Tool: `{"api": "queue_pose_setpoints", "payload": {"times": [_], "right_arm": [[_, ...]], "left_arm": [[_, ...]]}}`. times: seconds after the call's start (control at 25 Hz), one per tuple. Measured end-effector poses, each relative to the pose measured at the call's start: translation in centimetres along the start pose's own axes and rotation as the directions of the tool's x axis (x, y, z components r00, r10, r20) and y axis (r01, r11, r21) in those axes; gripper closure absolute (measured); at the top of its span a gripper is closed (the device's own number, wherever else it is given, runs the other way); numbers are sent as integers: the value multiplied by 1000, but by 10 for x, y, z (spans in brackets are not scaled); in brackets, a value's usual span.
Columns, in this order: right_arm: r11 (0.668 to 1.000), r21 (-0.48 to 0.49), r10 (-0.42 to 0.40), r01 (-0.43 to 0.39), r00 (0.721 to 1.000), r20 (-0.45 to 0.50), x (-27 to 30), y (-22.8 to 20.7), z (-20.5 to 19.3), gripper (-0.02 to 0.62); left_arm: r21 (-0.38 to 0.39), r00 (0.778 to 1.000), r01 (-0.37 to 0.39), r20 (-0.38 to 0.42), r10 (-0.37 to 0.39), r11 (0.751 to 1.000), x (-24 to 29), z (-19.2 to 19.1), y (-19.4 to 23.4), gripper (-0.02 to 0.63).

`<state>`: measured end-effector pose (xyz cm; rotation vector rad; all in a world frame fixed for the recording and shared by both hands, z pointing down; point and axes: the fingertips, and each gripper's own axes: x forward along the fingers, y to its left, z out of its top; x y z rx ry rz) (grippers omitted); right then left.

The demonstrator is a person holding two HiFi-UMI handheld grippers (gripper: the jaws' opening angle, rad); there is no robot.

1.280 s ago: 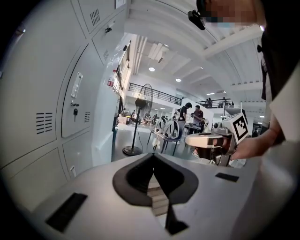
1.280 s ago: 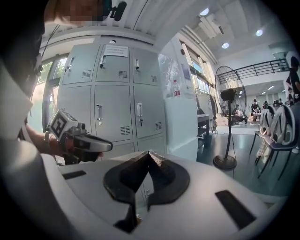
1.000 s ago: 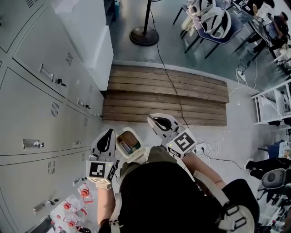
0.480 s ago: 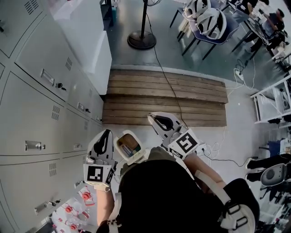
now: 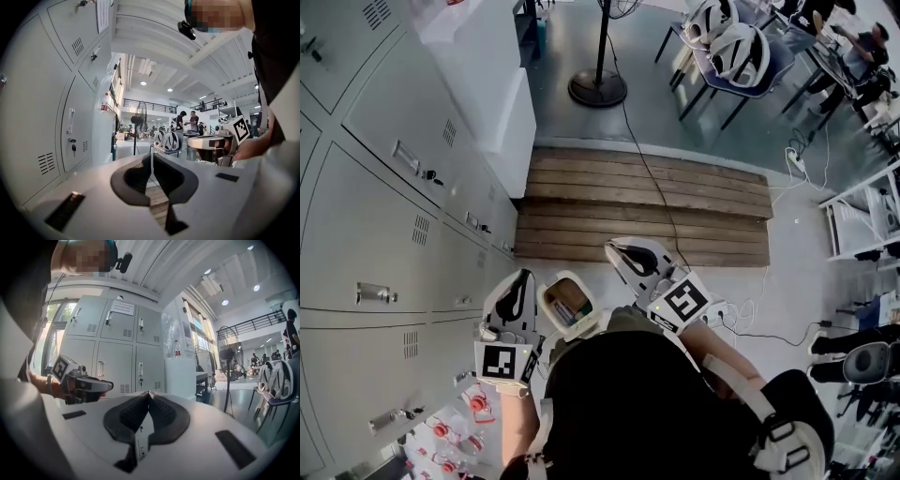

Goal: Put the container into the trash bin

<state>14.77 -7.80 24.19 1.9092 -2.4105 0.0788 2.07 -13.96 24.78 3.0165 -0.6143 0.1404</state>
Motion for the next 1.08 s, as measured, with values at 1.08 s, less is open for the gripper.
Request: {"api": "queue_pose_setpoints", "payload": {"times": [1.08], "right_arm": [[992,15,130,-129,991,-40,10,25,-15,580]], "left_arm": [[-38,991,-133,-18,132,990,-29,-17,2,597]]}}
